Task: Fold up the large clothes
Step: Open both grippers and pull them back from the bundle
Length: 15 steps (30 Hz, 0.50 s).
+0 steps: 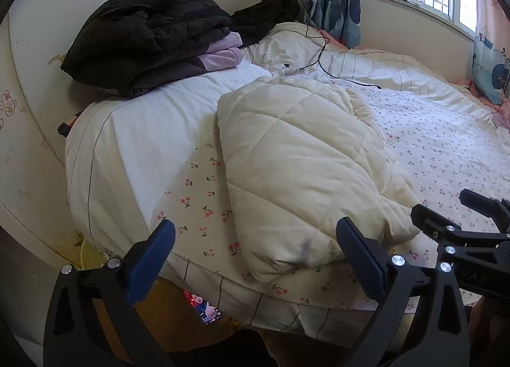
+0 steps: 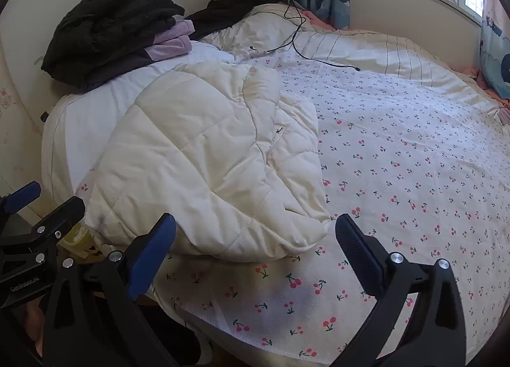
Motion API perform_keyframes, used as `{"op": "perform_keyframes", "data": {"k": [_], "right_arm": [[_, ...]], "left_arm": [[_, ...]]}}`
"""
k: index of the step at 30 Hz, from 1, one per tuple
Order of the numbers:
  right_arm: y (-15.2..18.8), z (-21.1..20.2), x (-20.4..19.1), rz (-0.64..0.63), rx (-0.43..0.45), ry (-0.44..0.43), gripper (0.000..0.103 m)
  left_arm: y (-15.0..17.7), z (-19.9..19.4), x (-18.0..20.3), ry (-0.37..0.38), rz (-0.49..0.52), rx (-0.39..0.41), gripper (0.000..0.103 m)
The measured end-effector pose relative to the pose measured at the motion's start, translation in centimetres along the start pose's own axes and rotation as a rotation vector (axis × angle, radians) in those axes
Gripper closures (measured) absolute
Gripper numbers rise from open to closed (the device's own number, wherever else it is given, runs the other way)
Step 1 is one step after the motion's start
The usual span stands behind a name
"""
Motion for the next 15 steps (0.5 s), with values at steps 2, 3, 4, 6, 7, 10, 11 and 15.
{"op": "perform_keyframes", "data": {"k": [2, 3, 4, 6, 7, 10, 11, 15], "right_arm": [[0.01, -0.02, -0.02, -0.001, -0.001, 0.004, 0.006], [0.02, -0.04, -0.10, -0.001, -0.003, 0.004, 0.006], [0.02, -0.07, -0.17, -0.002, -0.005, 0.005, 0.006], [0.05, -0.05, -0.38, -0.004, -0.008, 0.007, 0.006], [0.08, -0.04, -0.49, -0.005, -0.012, 0.007, 0.006], [0.04, -0.04, -0.69, -0.008, -0.019, 0.005, 0.006], [0.03, -0.04, -0.72, -0.007, -0.020, 0.003, 0.006], [0.06, 0.01, -0.69, -0.008, -0.032, 0.005, 0.006]], "left_arm": [[0.14, 0.08, -0.09, 0.008, -0.004, -0.005, 0.007], [0.19, 0.12, -0.16, 0.011, -0.006, -0.007, 0.007], [0.25, 0.17, -0.20, 0.013, -0.007, -0.010, 0.007], [0.45, 0.33, -0.22, 0.015, -0.006, -0.017, 0.007], [0.54, 0.40, -0.21, 0.016, -0.006, -0.022, 0.007], [0.80, 0.58, -0.16, 0.029, -0.010, -0.037, 0.007], [0.84, 0.59, -0.16, 0.031, -0.011, -0.038, 0.007], [0.90, 0.70, -0.15, 0.040, -0.013, -0.044, 0.007]]}}
Point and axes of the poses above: each gripper's, at about its wrist camera, not at the fingertips, and z roughly the way its jaws point, x to its right, y to its underside, the point moved 8 cm from there along z, roughly the way its jaws point, and after that the axes turned 2 degrees about x, right-handed, at the moved point
